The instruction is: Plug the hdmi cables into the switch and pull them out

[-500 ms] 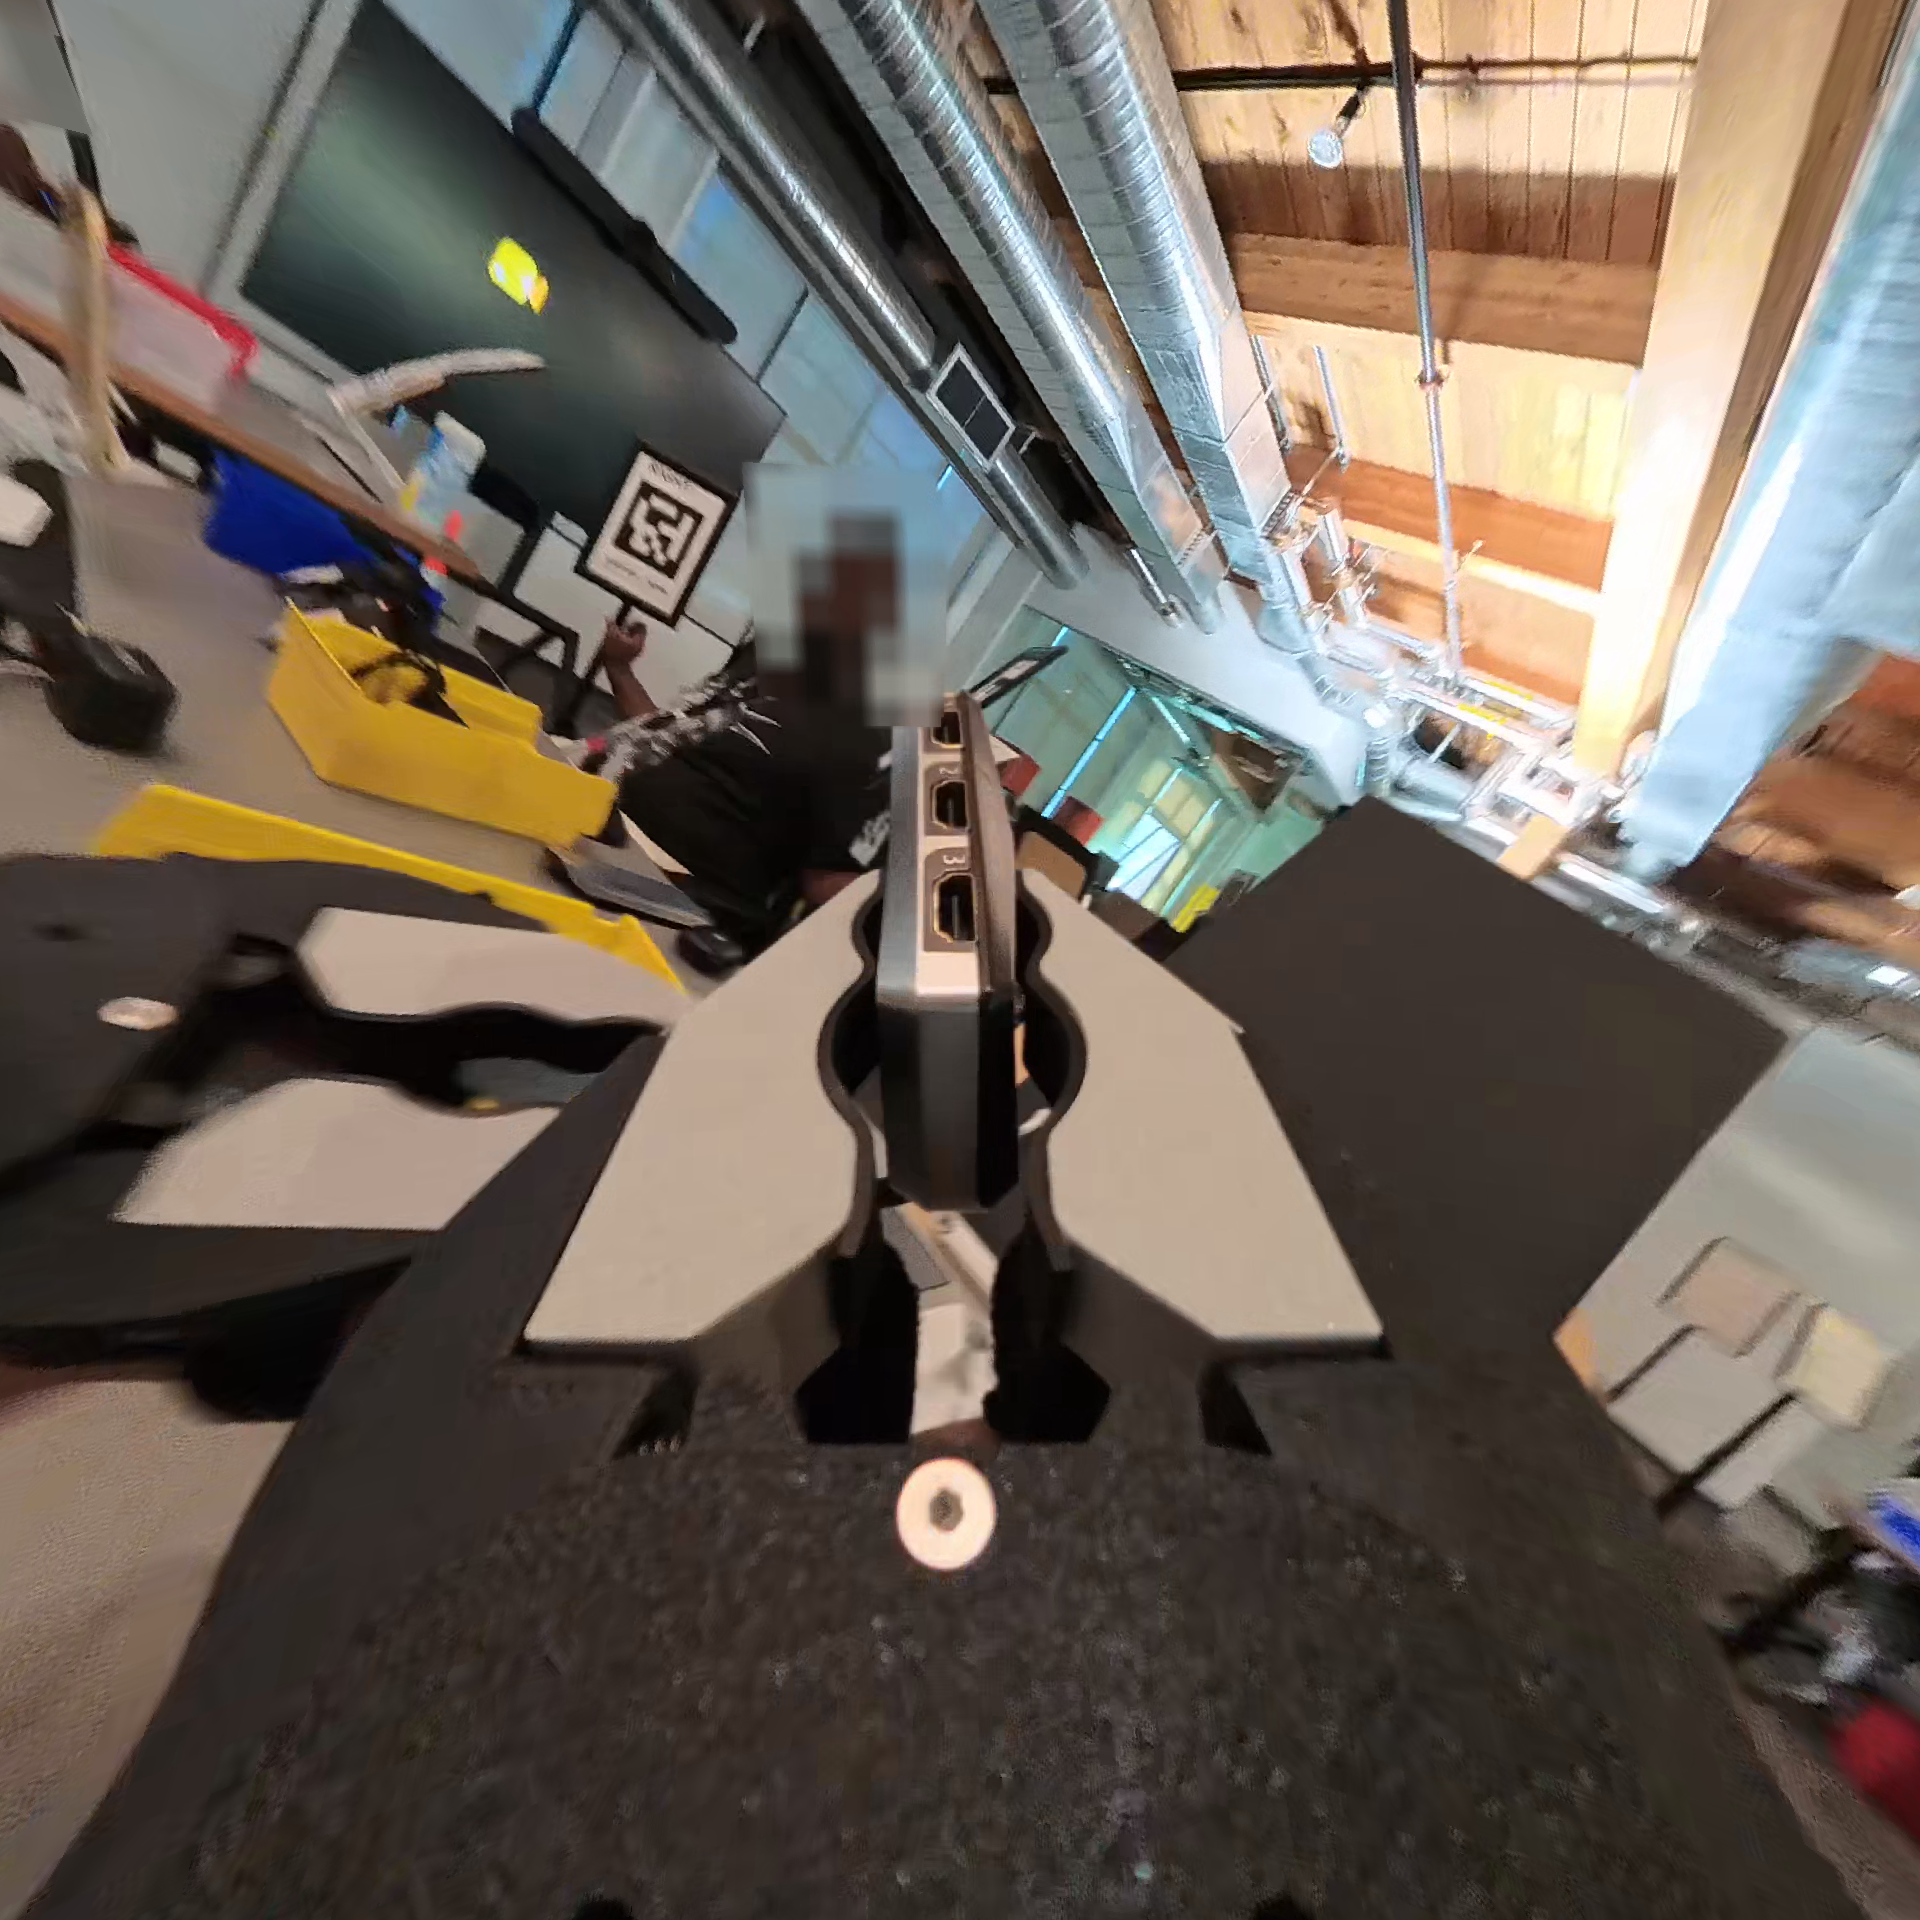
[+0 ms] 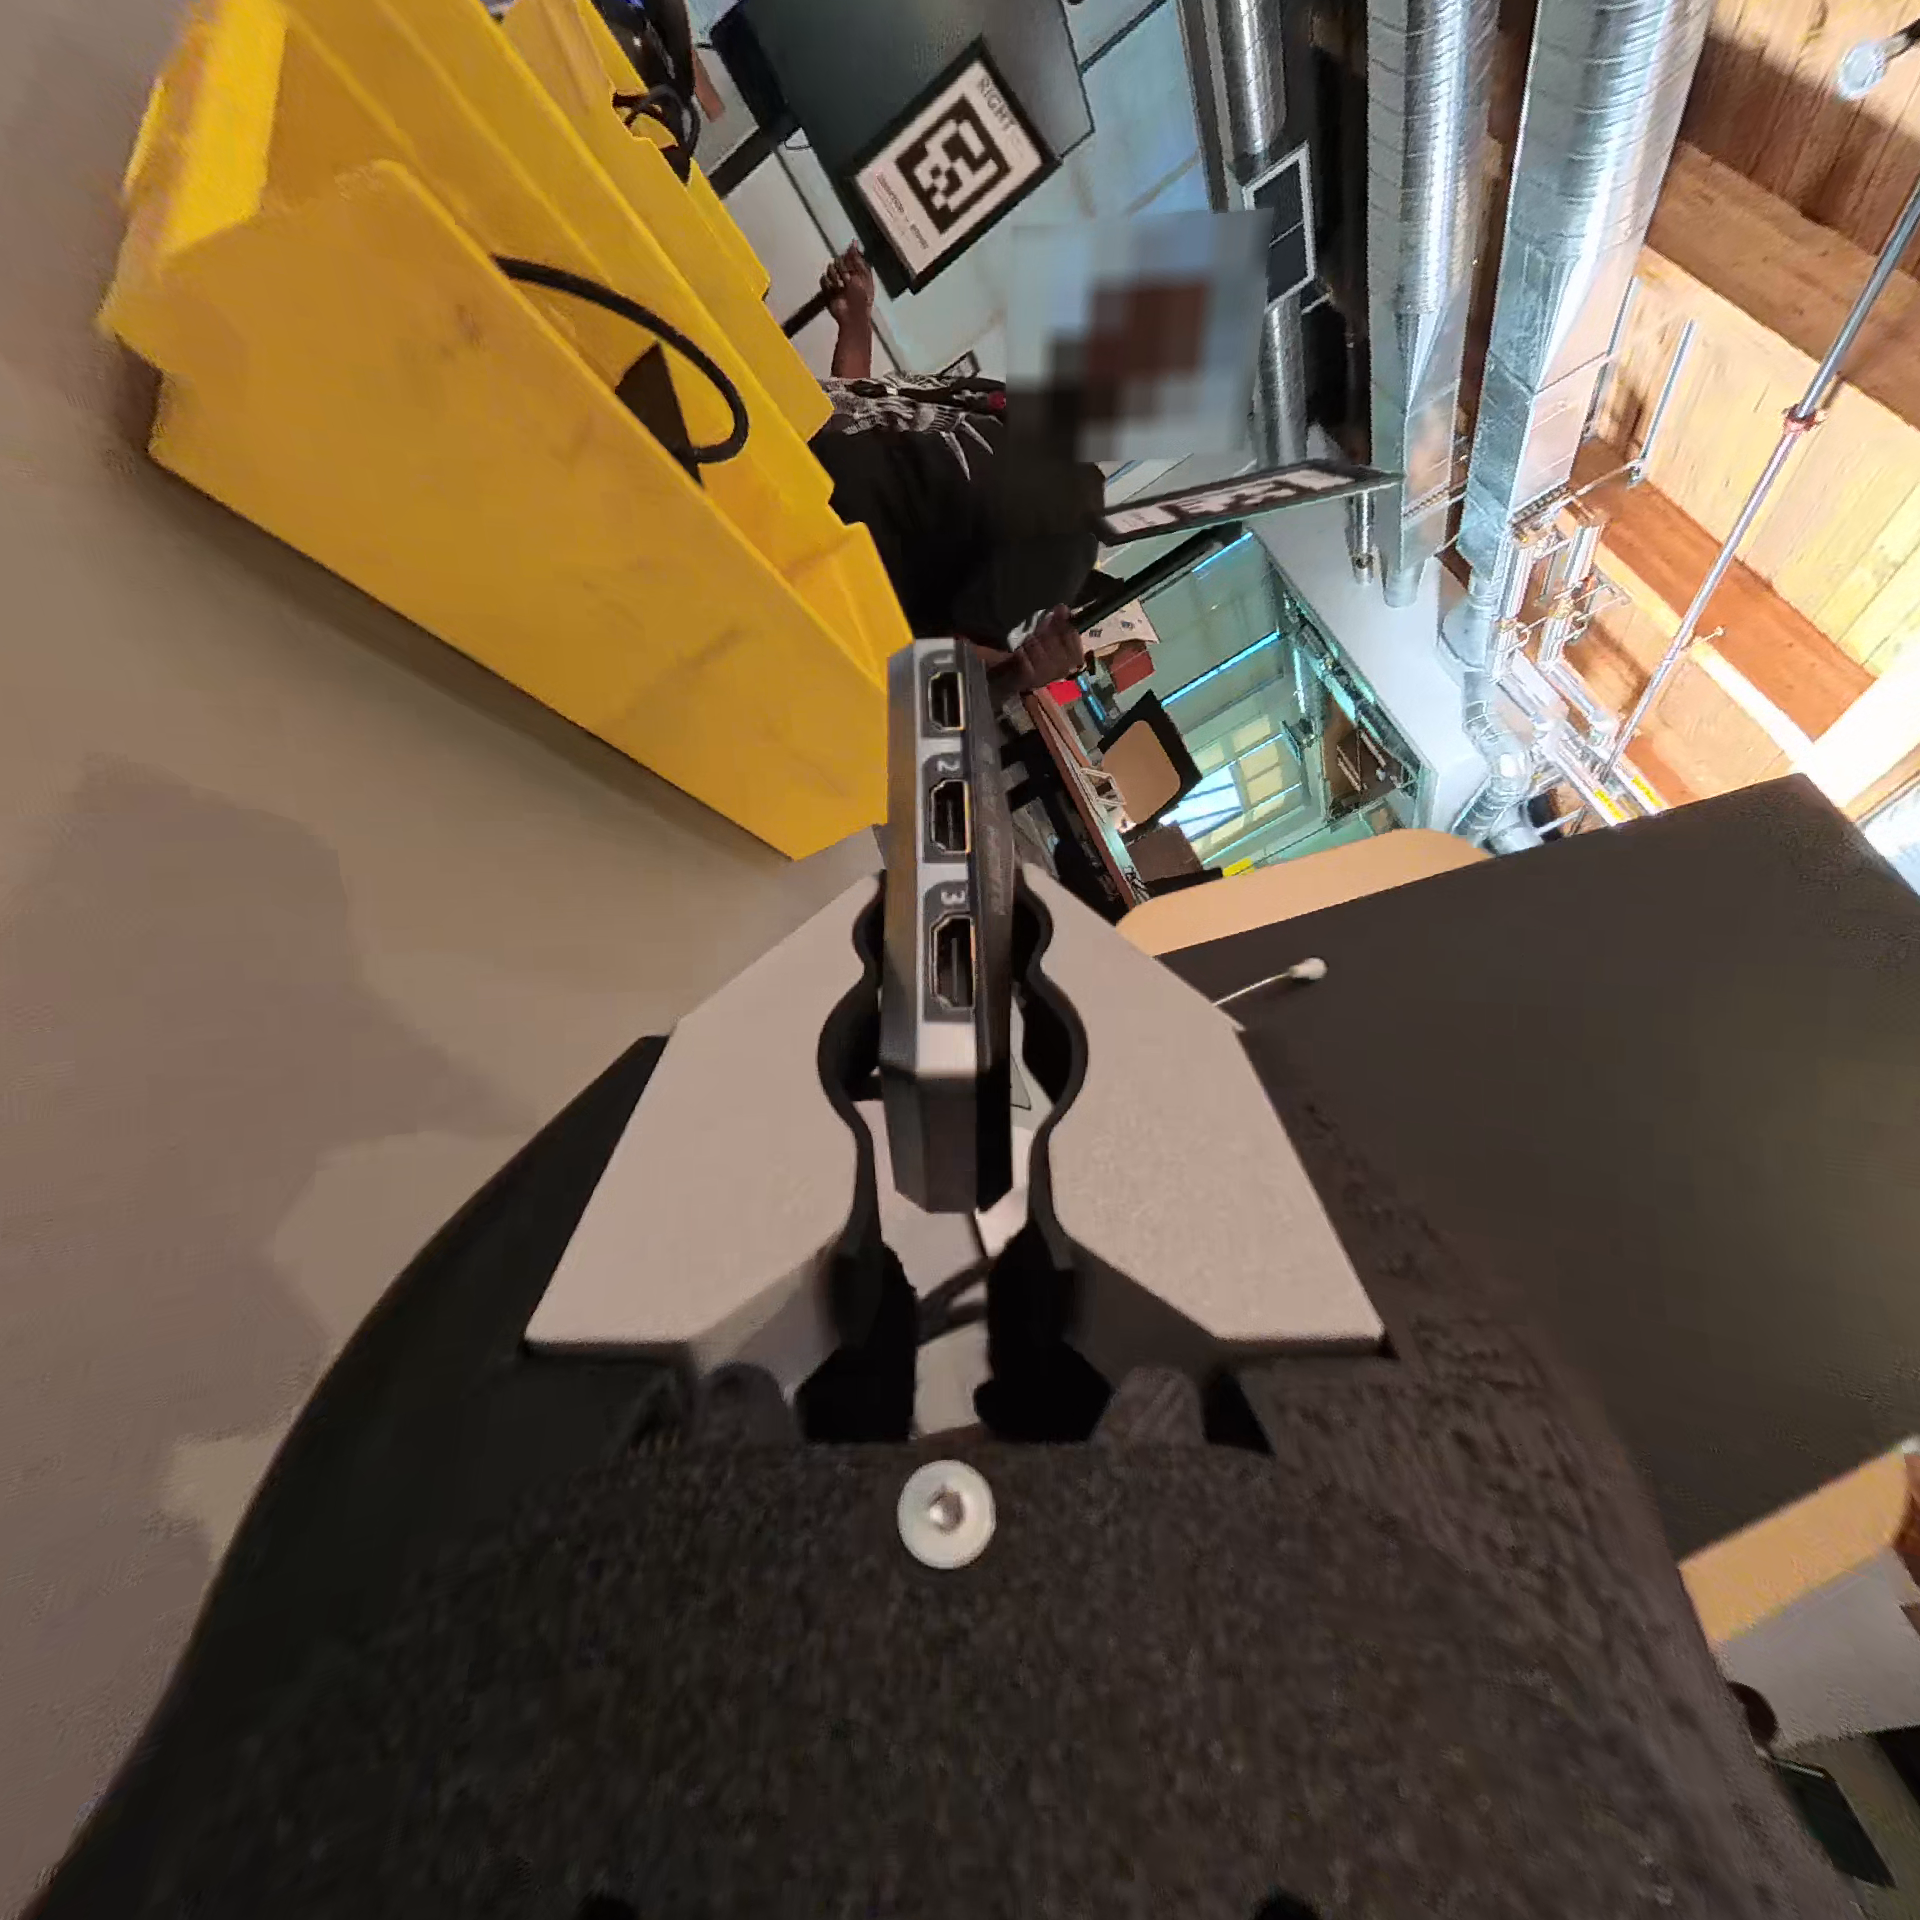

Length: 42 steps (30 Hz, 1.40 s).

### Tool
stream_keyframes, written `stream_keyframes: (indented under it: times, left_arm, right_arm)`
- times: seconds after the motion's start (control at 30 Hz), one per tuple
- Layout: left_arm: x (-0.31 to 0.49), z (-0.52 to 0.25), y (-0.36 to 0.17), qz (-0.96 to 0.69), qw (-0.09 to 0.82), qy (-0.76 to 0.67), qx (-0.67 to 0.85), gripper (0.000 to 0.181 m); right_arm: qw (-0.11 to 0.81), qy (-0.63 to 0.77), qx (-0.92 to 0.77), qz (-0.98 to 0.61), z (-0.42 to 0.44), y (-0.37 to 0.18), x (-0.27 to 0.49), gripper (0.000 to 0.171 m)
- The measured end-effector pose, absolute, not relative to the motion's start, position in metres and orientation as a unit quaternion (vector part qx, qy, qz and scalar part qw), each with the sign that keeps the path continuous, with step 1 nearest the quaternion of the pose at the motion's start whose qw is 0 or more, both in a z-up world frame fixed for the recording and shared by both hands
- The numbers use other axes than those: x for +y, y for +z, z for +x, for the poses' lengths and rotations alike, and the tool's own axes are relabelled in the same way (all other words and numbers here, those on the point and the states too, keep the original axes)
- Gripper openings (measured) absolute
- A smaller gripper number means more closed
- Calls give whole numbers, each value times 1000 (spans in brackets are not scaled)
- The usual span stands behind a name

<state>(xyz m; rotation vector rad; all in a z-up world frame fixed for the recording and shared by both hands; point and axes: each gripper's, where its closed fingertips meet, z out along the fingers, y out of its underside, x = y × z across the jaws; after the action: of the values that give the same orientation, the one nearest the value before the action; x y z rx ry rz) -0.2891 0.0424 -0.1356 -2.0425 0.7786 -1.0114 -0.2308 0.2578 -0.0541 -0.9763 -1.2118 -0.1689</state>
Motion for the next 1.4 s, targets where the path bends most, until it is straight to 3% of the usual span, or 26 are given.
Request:
stream_keyframes:
  times: [0.23, 0.3, 0.5, 0.6, 0.8, 1.03, 1.27, 1.4]
  left_arm:
    - [40, -312, -153, -809, 364, -356, 294, 49]
    - [57, -316, -143, -803, 385, -376, 257, 46]
    - [127, -307, -80, -754, 459, -436, 175, 71]
    - [147, -285, -56, -726, 454, -478, 198, 78]
    - [150, -259, -55, -687, 414, -566, 190, 52]
    - [137, -250, -43, -609, 333, -694, 190, 50]
    - [155, -251, -55, -646, 380, -639, 175, 49]
    - [131, -264, -58, -683, 411, -555, 236, 52]
  right_arm:
    - [708, -112, -579, -389, -254, -105, 259, 21]
    - [717, -113, -586, -360, -263, -97, 243, 21]
    - [734, -43, -579, -353, -273, -70, 202, 20]
    - [731, 17, -590, -343, -277, -64, 175, 20]
    - [731, 45, -598, -326, -270, -59, 148, 20]
    - [739, 83, -600, -294, -265, -44, 128, 21]
    - [730, 18, -609, -310, -256, -54, 150, 21]
    - [741, -28, -553, -379, -221, -46, 205, 21]
